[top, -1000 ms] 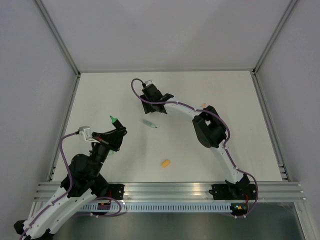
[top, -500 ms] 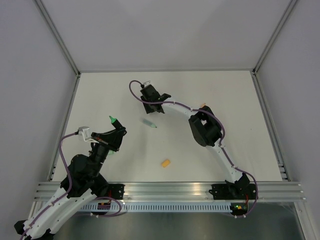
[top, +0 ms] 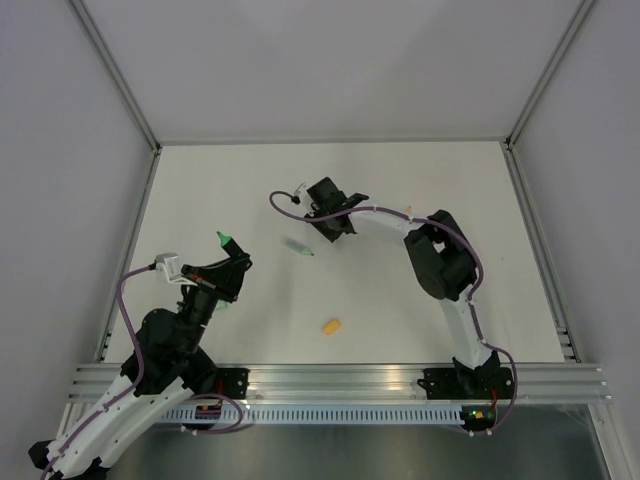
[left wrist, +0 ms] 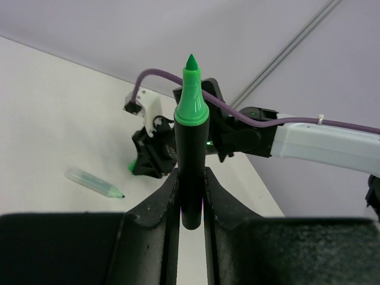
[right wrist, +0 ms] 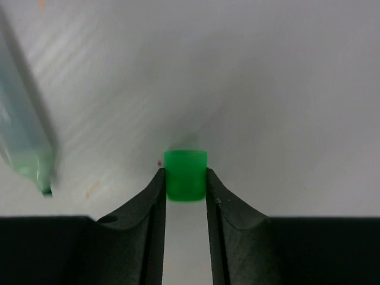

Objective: Insert the pens into the pen caps

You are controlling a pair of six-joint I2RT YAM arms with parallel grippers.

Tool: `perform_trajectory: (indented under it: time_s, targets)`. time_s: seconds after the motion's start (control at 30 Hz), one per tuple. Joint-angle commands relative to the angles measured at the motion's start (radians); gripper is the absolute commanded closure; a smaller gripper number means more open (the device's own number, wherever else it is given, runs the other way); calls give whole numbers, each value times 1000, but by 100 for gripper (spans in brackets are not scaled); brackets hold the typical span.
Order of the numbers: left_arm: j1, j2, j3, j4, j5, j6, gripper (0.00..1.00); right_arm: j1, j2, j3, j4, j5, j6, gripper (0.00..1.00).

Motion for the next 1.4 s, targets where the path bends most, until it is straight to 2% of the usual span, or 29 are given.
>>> perform_trajectory:
  time_s: [0.0,0.1,0.23,0.3,0.37,0.5,0.73,0.83,0.93,0.97,1.07,1.1,1.13,1.17,1.2,1.3,1.33,1.37]
  targets:
    - [1,-8,-3,-3,-21,-25,98,-64,-127,-95,-187,-212,-287,77]
    - [1,-8,-3,-3,-21,-28,98,-95,-198,-175,-330,-389,-476,75]
    - [1,-9,0,-5,-9,-35,98,-96,-327,-362,-301,-463,-642,78]
    - [1,-14,0,-6,-9,-37,98,-98,-351,-391,-315,-532,-708,74]
    - [1,-18,-1,-8,-9,-40,98,-98,-361,-401,-330,-541,-726,69]
    - [1,-19,-1,-8,-4,-43,98,-96,-349,-387,-383,-517,-739,51]
    - [1,-19,-3,-7,-12,-42,98,-98,-368,-359,-335,-494,-627,38]
    - [1,-11,-7,-2,-20,-39,98,-98,-416,-322,-295,-504,-469,36]
    - [1,0,-9,4,-24,-32,98,-96,-476,-272,-226,-436,-216,36]
    - [1,6,-9,6,-24,-31,98,-98,-480,-247,-217,-403,-58,36]
    - [1,20,-7,23,-17,-16,98,-98,-451,-116,-270,-221,204,35]
    - [1,26,-9,24,-4,-6,98,-96,-441,-88,-319,-160,370,38]
    - [1,35,-6,59,38,21,98,-98,-433,-62,-333,-115,459,40]
    - [1,64,-3,76,66,33,98,-98,-442,-68,-338,-86,551,41]
    - [1,86,3,102,119,50,98,-96,-454,-83,-309,-66,732,42]
    - [1,176,37,110,166,80,98,-96,-531,-183,-274,-11,1035,41]
    - [1,193,43,116,184,86,98,-96,-543,-186,-306,27,1218,41]
    - [1,204,45,124,193,90,98,-96,-542,-177,-421,57,1316,41]
